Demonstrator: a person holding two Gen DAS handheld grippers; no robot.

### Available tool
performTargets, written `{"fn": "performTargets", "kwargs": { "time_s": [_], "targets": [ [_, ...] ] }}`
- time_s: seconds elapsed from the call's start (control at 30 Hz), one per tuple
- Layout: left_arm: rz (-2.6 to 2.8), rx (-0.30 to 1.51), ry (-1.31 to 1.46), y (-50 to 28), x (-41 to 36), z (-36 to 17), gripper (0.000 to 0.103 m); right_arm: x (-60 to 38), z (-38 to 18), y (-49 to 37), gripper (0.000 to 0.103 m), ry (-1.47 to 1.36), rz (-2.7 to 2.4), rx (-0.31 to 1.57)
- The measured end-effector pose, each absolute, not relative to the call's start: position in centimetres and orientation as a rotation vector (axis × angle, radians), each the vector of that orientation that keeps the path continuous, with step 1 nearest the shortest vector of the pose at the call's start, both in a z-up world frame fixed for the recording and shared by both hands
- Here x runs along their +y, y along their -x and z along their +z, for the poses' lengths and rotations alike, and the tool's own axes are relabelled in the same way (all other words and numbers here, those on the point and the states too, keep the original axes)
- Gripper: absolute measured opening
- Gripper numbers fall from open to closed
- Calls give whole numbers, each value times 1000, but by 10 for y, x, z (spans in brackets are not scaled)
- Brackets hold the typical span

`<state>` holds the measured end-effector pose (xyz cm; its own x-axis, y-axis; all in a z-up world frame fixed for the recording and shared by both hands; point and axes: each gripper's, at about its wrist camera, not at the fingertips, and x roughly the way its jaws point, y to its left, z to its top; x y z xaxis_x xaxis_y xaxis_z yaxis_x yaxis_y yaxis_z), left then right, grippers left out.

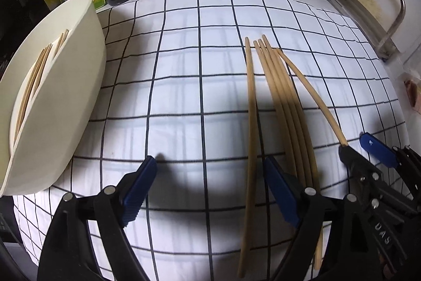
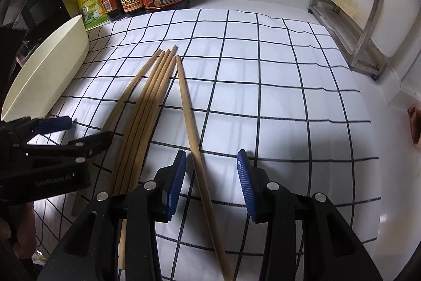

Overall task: Organize utensils
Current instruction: 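Lower both tools to the chopstick row and separate one chopstick from it, then close the left tool on one chopstick while the right tool grasps another, then carry the chopstick in the left tool over the bowl while the right tool carries its own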

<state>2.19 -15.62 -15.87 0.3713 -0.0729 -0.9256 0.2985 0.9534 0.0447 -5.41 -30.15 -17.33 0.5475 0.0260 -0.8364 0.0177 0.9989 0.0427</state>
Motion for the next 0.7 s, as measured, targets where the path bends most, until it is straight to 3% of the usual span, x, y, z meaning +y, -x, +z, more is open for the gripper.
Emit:
{"fn": "performTargets", "kwargs": {
  "time_s": [0.1, 0.2, 0.23, 0.3, 0.4, 0.5, 0.7],
  "targets": [
    [-240, 1158, -222, -23, -160, -159, 82, -296, -175, 53, 39, 1, 5, 981],
    [-266, 1143, -231, -20, -162, -157, 72, -294, -175, 51, 37, 16, 20, 977],
    [-280, 1132, -240, -18, -164, -156, 67, -293, -175, 51, 35, 18, 24, 976],
    [-306, 1123, -237, -15, -167, -154, 57, -289, -175, 50, 22, 33, 34, 975],
    [-340, 1115, -256, -10, -174, -151, 31, -284, -174, 48, 8, 49, 43, 979],
    [-354, 1122, -257, -9, -176, -150, 8, -285, -173, 47, 6, 29, 43, 983],
    [-362, 1155, -243, -13, -169, -147, 7, -293, -166, 51, 6, -58, 26, 991]
  ]
}}
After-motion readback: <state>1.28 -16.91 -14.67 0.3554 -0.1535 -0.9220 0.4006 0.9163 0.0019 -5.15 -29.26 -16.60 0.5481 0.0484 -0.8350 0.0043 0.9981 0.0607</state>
